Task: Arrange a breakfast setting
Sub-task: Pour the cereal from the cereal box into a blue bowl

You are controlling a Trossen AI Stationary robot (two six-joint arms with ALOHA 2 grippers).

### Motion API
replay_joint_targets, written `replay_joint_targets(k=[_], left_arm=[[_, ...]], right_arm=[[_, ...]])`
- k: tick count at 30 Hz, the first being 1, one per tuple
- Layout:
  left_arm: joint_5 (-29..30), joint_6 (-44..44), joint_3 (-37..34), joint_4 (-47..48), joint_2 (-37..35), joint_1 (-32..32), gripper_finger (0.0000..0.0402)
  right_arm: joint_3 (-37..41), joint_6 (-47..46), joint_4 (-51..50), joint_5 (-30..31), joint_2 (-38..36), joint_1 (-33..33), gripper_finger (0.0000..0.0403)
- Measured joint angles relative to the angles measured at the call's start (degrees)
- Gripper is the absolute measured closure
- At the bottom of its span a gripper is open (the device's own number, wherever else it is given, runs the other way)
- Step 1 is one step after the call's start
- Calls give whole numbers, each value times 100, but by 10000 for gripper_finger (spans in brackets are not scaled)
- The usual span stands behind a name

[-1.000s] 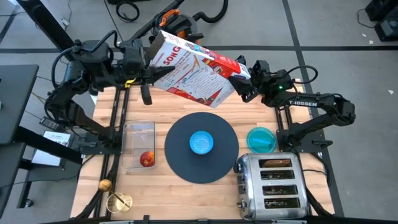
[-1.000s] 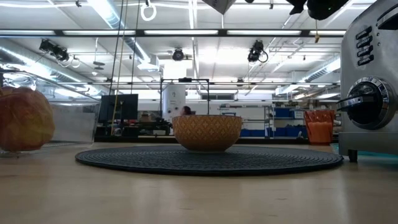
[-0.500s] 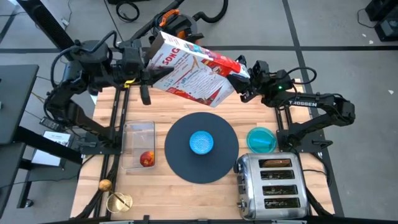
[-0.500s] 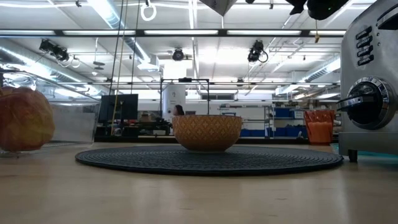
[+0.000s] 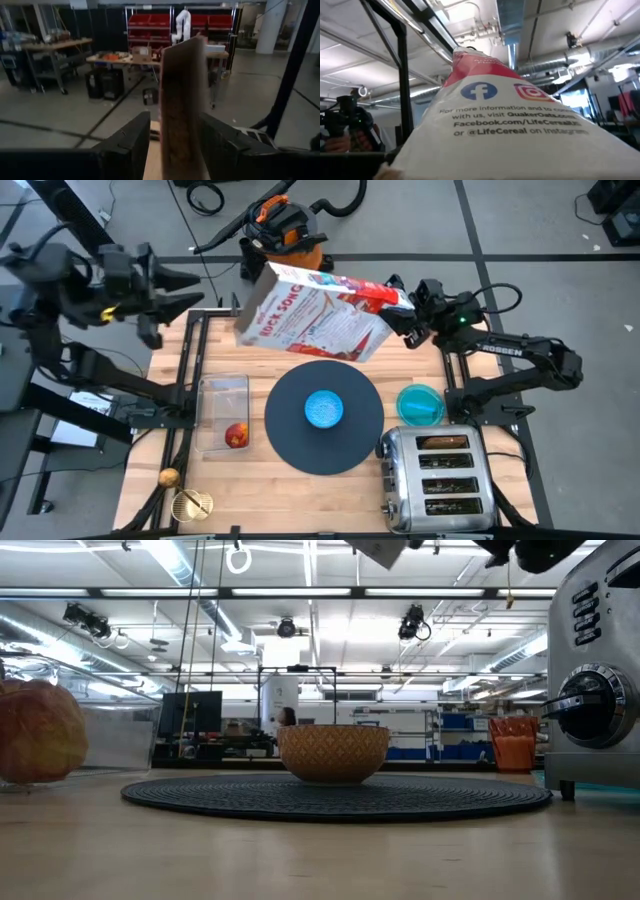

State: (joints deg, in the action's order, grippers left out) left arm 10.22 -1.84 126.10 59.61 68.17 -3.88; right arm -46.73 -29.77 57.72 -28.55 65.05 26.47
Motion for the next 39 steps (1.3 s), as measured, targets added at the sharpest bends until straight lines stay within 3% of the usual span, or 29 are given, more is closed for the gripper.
replay_joint_targets(k=[8, 15, 21, 28, 39], left_arm=[[20, -160, -385, 351, -37, 0, 244], [286, -220, -1724, -273, -40, -16, 244], [361, -535, -2832, -1063, -42, -167, 244], [369, -887, -3589, -1799, -42, -275, 244], [364, -1306, -4459, -2273, -43, -264, 244]], right_arm=[[924, -219, -317, -389, -715, 601, 170], [1902, -394, -101, -992, -1177, 1209, 171], [2878, -454, 633, -1529, -1457, 1664, 171], [3794, -764, 1646, -1949, -1763, 2245, 171], [4243, -987, 2124, -2837, -2131, 2949, 171]])
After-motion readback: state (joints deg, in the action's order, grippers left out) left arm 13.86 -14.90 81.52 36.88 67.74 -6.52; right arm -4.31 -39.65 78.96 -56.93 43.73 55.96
